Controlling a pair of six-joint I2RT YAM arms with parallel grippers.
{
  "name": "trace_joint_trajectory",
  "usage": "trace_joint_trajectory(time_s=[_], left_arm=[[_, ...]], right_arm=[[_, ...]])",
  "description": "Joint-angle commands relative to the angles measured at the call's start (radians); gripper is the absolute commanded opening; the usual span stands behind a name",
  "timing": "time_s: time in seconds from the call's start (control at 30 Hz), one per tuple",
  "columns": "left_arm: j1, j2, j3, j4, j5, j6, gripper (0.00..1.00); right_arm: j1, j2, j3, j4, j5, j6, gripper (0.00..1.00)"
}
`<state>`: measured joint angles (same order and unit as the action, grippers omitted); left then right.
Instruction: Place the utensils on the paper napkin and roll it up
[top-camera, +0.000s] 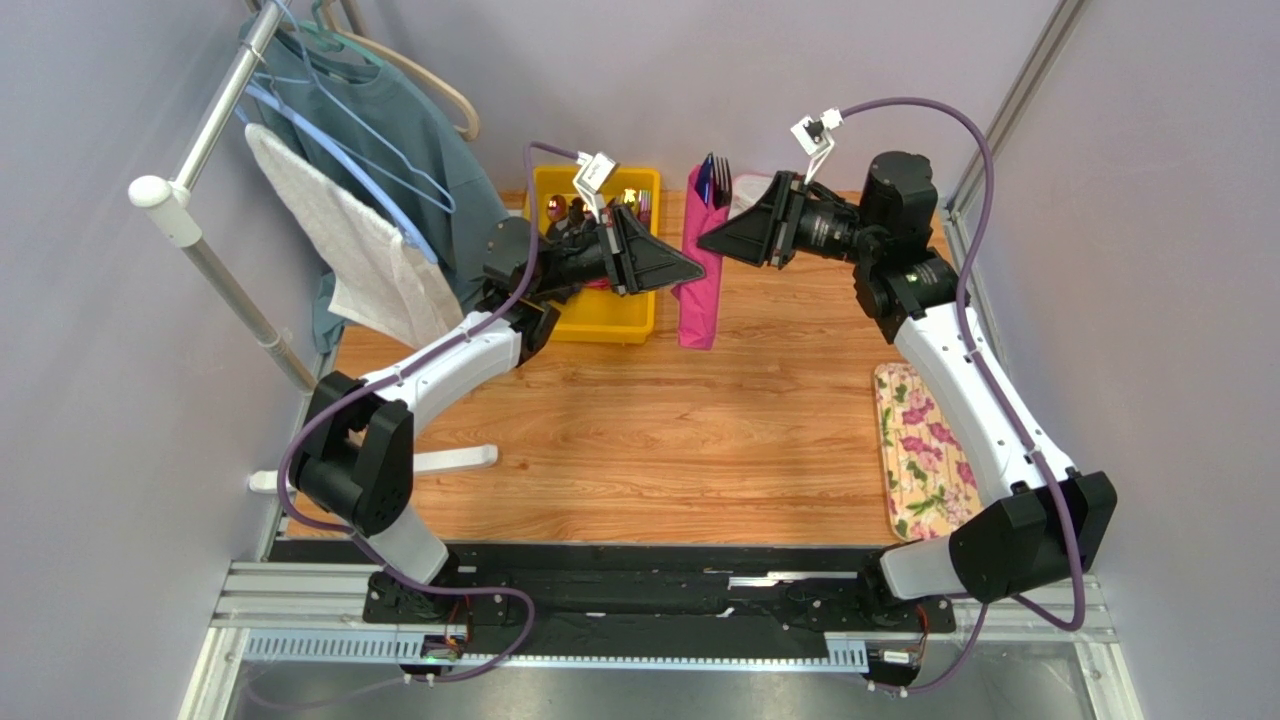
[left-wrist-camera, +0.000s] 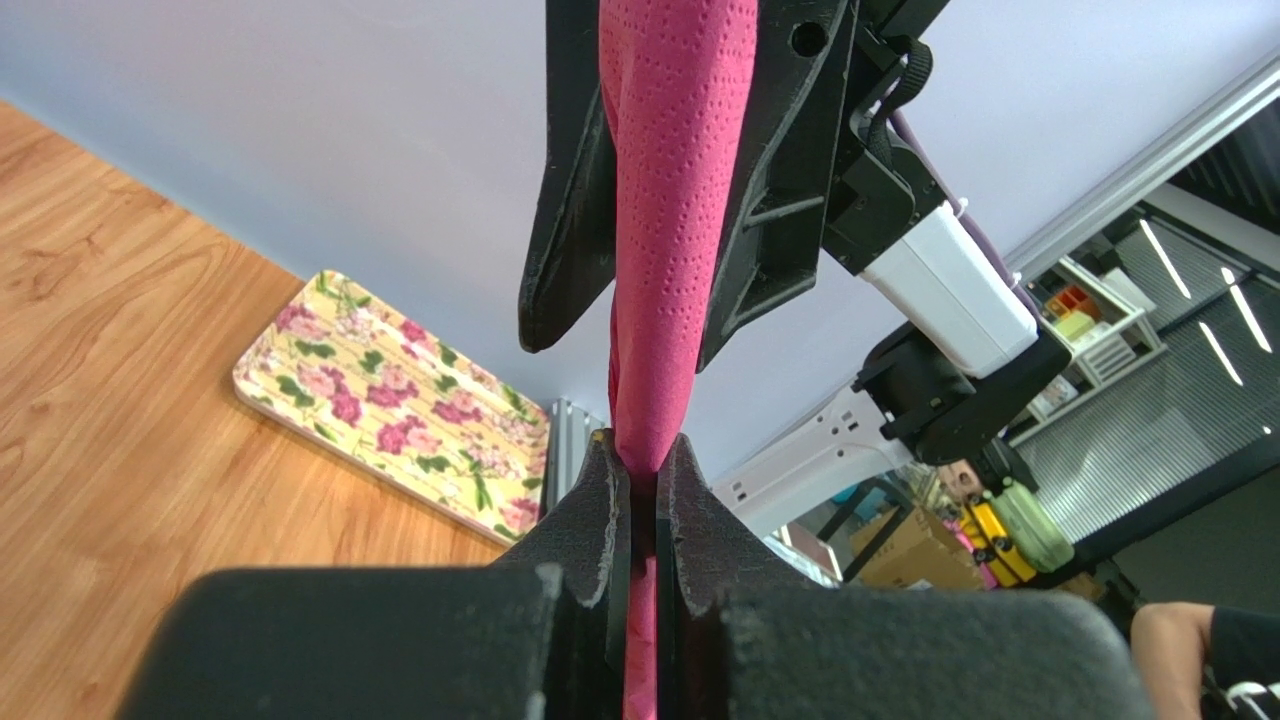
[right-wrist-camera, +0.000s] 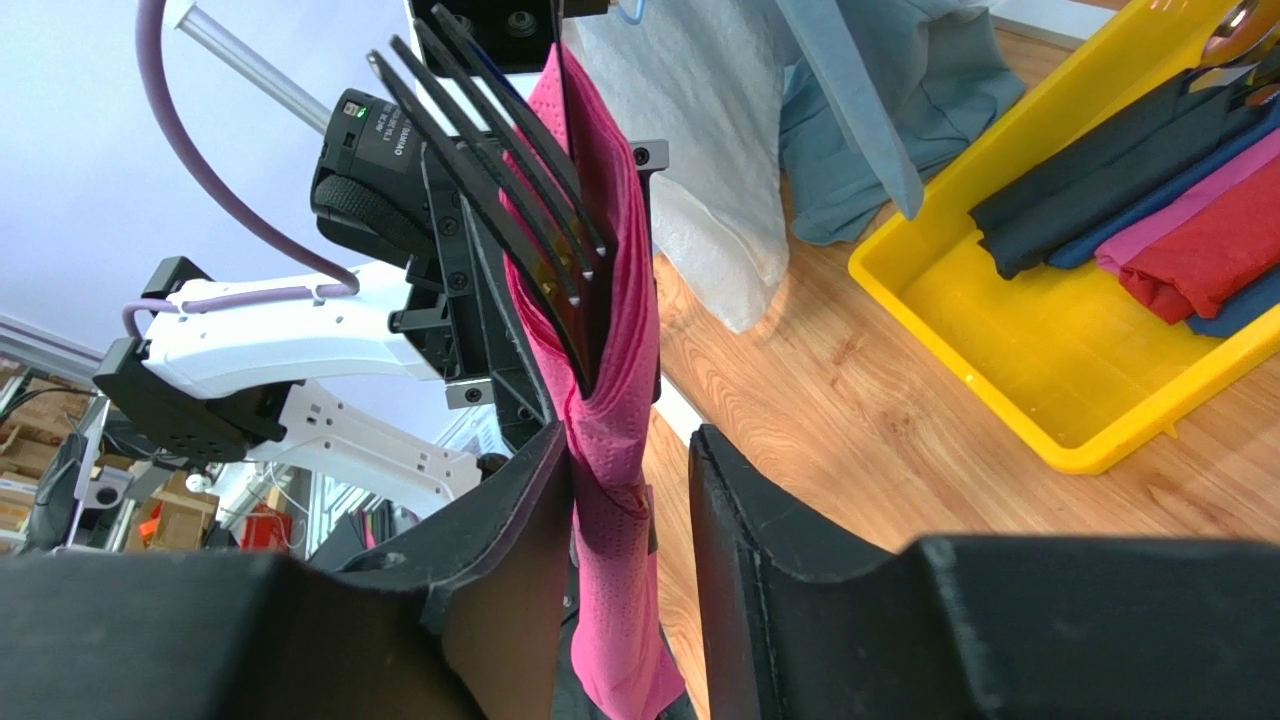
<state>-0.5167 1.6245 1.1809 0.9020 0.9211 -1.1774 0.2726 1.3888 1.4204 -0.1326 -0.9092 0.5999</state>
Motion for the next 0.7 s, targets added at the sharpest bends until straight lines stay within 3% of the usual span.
trace_joint_trajectory(time_s=[0.0, 0.27, 0.4, 0.43, 0.47, 0.67], left_arm=[[-0.005, -0.022, 0.036, 0.068, -0.002, -0.005, 0.00], [-0.005, -0.009, 0.045, 0.069, -0.010, -0.013, 0.00], [-0.005, -0.011, 0.045, 0.071, -0.007, -0.013, 0.00], [-0.005, -0.009, 0.043, 0.071, -0.007, -0.013, 0.00], [-0.005, -0.009, 0.043, 0.069, -0.005, -0.011, 0.00], [-0.005, -0.017, 0.034, 0.023, -0.025, 0.002, 0.03]], right_arm=[[0.007, 0.000, 0.022, 0.051, -0.033, 0.023, 0.37], [0.031, -0.014, 0.003, 0.010, -0.037, -0.003, 0.35], [0.033, -0.013, 0.002, 0.002, -0.031, -0.012, 0.17], [0.031, -0.011, 0.005, 0.001, -0.031, -0.012, 0.05], [0.031, -0.008, 0.011, -0.001, -0.027, -0.014, 0.00], [0.031, 0.003, 0.061, -0.010, 0.006, -0.022, 0.00]])
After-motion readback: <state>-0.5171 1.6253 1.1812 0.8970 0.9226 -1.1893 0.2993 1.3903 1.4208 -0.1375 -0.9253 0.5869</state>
